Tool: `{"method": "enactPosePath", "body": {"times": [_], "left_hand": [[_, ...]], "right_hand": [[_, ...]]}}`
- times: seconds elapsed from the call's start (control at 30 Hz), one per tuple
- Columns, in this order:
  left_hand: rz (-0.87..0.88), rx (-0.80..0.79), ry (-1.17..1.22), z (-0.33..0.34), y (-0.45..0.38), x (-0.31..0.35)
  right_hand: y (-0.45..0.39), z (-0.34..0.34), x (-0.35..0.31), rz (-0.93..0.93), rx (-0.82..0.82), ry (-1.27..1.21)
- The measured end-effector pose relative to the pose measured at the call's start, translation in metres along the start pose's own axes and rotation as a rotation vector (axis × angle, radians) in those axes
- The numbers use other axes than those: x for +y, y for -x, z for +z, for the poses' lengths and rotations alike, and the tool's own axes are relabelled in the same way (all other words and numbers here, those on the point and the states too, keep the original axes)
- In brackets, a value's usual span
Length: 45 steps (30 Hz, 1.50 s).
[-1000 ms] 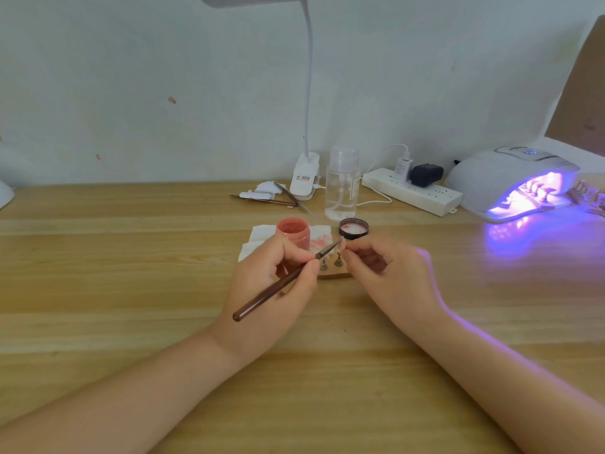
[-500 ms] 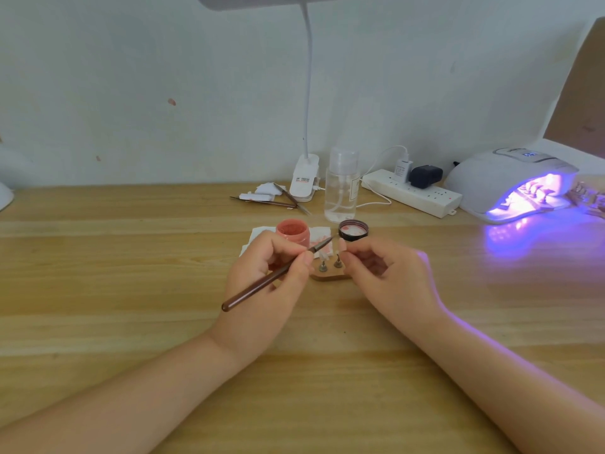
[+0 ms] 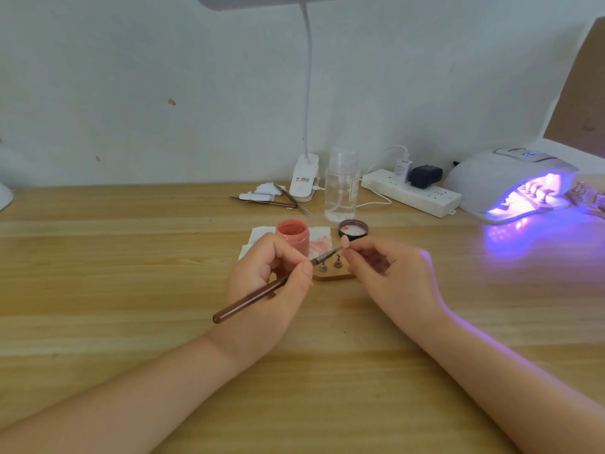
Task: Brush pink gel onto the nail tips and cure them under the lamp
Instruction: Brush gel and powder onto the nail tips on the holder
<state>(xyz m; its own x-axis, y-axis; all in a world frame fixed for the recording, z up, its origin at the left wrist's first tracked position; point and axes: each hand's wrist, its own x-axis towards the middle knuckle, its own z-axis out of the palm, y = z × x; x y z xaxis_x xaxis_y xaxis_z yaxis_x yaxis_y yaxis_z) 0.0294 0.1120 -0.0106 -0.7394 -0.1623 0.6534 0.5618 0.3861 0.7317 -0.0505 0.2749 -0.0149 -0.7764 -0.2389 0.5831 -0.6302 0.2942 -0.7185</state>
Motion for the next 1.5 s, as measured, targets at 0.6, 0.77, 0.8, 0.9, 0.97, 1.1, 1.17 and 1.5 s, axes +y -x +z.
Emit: {"method": "enactPosePath", "body": {"times": [0.6, 0.77, 0.8, 0.9, 0.97, 1.1, 1.17, 1.5], "left_hand": [[0.022, -0.023, -0.020, 0.0005, -0.0003, -0.0045], [0.022, 0.015, -0.043, 0.0022, -0.0025, -0.0055], [0.013, 0.009, -0.042, 0.0027, -0.0028, -0.0057], [0.001, -0.008, -0.058, 0.0038, -0.0024, -0.0067], [0.006, -0.014, -0.065, 0.0040, -0.0016, -0.0069], [0.029, -0.041, -0.067, 0.0022, -0.0001, -0.0043], [0.034, -0.057, -0.055, 0.0008, -0.0001, -0.0032], [-0.041, -0.027, -0.044, 0.0015, -0.0027, -0.0048]], "right_hand": [[-0.0015, 0.0000, -0.0002, 0.030, 0.025, 0.046], [-0.0014, 0.0000, -0.0003, 0.017, -0.003, 0.090], [-0.0012, -0.0002, -0.0007, 0.013, -0.007, 0.094], [-0.0007, -0.0006, -0.0019, 0.002, -0.005, 0.103], [-0.0006, -0.0010, -0.0028, -0.004, -0.005, 0.104], [-0.0010, -0.0016, -0.0034, 0.015, 0.005, 0.094], [-0.0011, -0.0017, -0.0035, 0.025, 0.011, 0.090], [-0.0004, -0.0008, -0.0038, 0.037, -0.012, 0.090]]}}
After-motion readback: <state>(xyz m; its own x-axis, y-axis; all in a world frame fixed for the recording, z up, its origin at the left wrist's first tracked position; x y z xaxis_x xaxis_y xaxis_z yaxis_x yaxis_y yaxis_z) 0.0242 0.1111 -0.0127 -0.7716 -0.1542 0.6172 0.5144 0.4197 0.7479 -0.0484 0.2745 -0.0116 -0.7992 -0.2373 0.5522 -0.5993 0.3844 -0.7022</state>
